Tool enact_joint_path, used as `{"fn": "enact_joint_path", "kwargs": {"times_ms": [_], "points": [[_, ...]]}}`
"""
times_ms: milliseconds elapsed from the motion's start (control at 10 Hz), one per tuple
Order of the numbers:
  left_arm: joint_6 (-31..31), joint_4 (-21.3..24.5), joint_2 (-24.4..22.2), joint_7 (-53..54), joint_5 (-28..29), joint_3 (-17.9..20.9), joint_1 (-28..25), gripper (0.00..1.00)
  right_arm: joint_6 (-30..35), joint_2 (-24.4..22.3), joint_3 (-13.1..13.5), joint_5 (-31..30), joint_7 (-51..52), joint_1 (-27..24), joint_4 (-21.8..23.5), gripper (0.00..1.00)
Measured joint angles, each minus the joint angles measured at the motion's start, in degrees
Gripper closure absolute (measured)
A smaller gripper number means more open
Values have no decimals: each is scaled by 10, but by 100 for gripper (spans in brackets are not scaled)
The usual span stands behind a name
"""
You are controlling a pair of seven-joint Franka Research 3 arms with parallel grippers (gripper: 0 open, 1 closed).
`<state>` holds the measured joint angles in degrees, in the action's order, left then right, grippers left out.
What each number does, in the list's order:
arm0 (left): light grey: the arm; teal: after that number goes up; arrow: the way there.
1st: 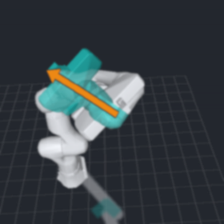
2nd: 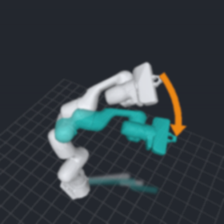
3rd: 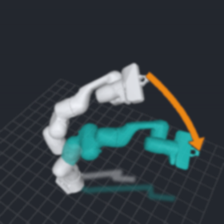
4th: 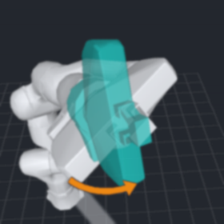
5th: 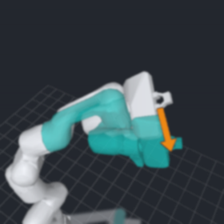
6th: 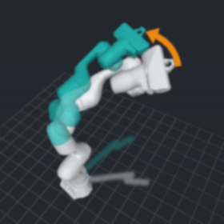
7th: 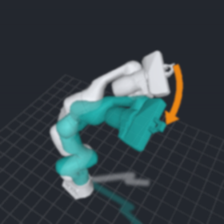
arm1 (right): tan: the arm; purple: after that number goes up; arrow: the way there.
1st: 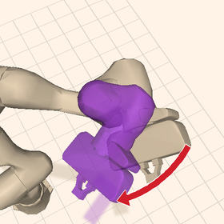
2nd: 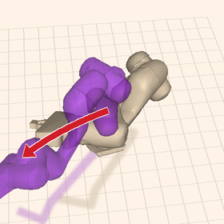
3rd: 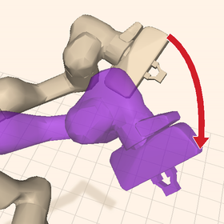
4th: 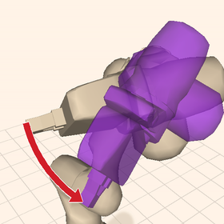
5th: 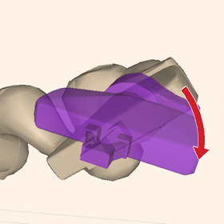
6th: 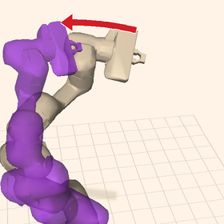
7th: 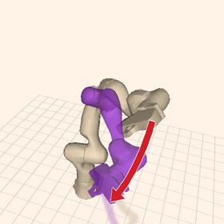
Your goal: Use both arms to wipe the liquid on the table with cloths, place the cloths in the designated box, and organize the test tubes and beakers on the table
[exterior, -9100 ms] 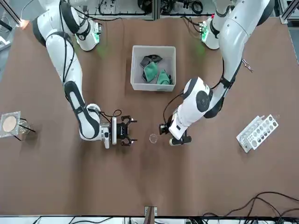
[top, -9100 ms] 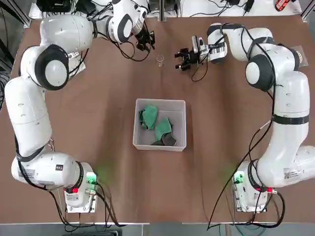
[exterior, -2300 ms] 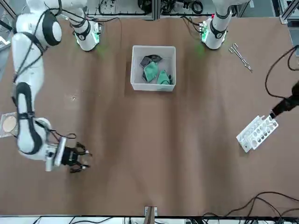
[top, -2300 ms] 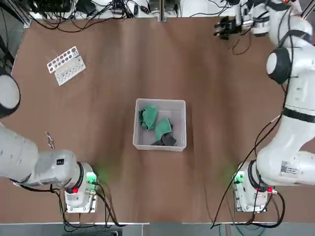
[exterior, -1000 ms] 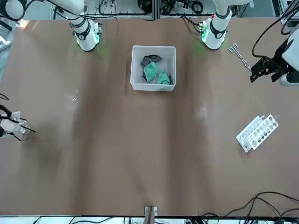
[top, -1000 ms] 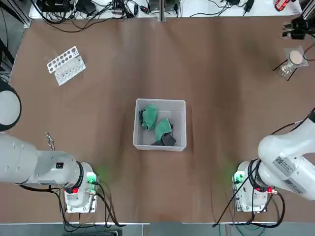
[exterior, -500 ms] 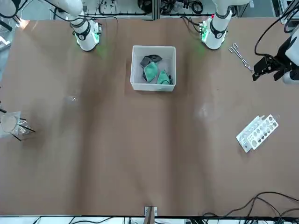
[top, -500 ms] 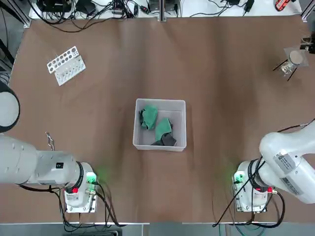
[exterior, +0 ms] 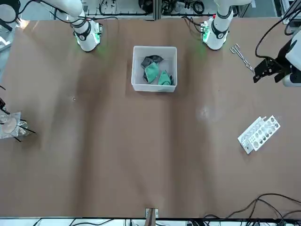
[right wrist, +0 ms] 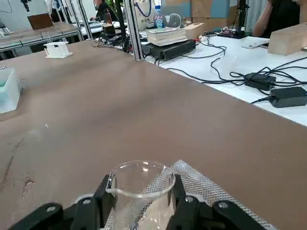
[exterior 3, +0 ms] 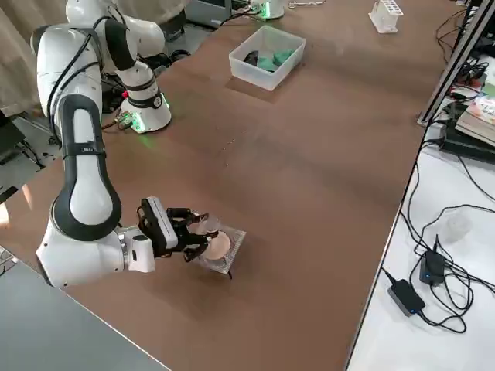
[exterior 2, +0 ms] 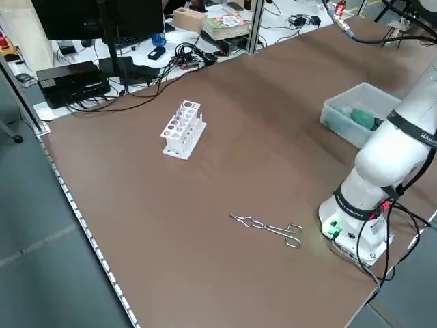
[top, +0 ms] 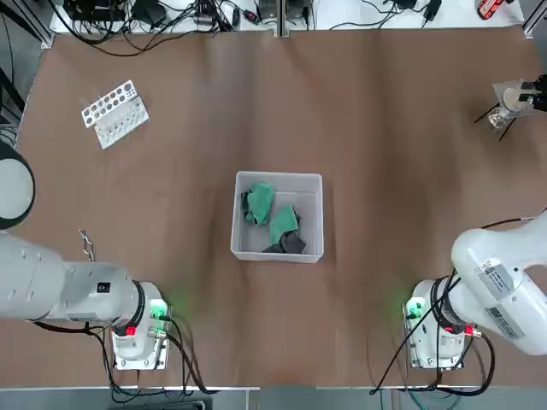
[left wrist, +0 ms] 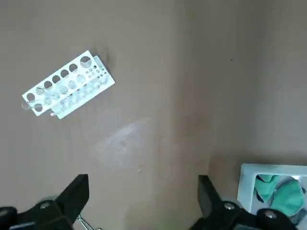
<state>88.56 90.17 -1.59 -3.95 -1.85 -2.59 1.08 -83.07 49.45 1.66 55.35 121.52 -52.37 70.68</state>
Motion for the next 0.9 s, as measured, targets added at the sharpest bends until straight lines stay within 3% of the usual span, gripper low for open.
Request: {"fn": "enact_joint_path", "kwargs": {"times_ms": [200, 400, 600, 900], "points": [[0, 0, 0, 0, 0, 0, 0, 0, 6, 1, 0, 0, 0, 0, 0, 41], [0, 0, 2, 0, 0, 0, -2, 0, 8, 2, 0, 0, 2, -1, 0, 32], [0, 0, 4, 0, 0, 0, -2, 0, 9, 3, -1, 0, 4, -1, 0, 3], [0, 0, 4, 0, 0, 0, -2, 0, 40, 3, -1, 0, 4, -6, -16, 1]]}}
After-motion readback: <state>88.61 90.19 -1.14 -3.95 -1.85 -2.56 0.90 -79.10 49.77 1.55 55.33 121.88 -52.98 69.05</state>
